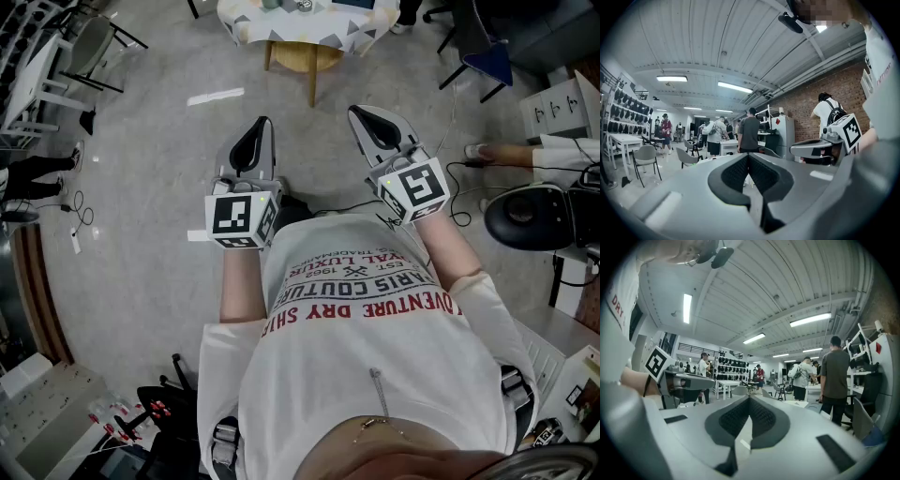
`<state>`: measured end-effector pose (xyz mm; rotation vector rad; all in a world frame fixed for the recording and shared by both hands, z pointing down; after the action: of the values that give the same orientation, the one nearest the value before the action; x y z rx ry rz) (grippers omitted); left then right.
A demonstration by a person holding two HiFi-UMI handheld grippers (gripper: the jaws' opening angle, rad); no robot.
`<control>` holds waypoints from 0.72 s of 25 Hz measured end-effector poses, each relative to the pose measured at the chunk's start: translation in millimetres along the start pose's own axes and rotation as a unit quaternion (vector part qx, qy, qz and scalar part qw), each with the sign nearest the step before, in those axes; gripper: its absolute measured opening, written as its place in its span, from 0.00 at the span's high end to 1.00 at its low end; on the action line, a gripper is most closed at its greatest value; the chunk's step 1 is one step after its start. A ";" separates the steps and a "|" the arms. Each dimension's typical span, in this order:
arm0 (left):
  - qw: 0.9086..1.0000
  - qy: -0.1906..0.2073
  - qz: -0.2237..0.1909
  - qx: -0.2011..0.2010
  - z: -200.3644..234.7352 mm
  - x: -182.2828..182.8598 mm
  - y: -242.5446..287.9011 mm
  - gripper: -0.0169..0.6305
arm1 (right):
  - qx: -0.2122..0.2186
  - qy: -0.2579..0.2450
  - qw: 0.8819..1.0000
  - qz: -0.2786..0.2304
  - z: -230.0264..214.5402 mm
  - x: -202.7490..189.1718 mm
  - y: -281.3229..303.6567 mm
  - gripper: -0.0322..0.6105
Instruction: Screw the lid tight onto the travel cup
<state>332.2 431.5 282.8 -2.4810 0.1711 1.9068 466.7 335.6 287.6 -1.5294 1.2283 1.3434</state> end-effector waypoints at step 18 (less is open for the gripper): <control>1.000 -0.018 0.025 -0.005 -1.5 -11.2 25.1 0.96 | -0.003 0.037 0.999 0.006 -29.6 -2.4 6.1 0.94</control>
<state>328.4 407.4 295.5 -2.4694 0.2270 1.9747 468.7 306.4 295.4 -1.5919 1.2815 1.3096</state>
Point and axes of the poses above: the fingertips, and each gripper's own axes: y forward along the fingers, z to its left, x out of its top, the point moved 3 cm from there along -y, backward along the fingers, and after that the axes turned 14 degrees about y, right-handed, at the moved point
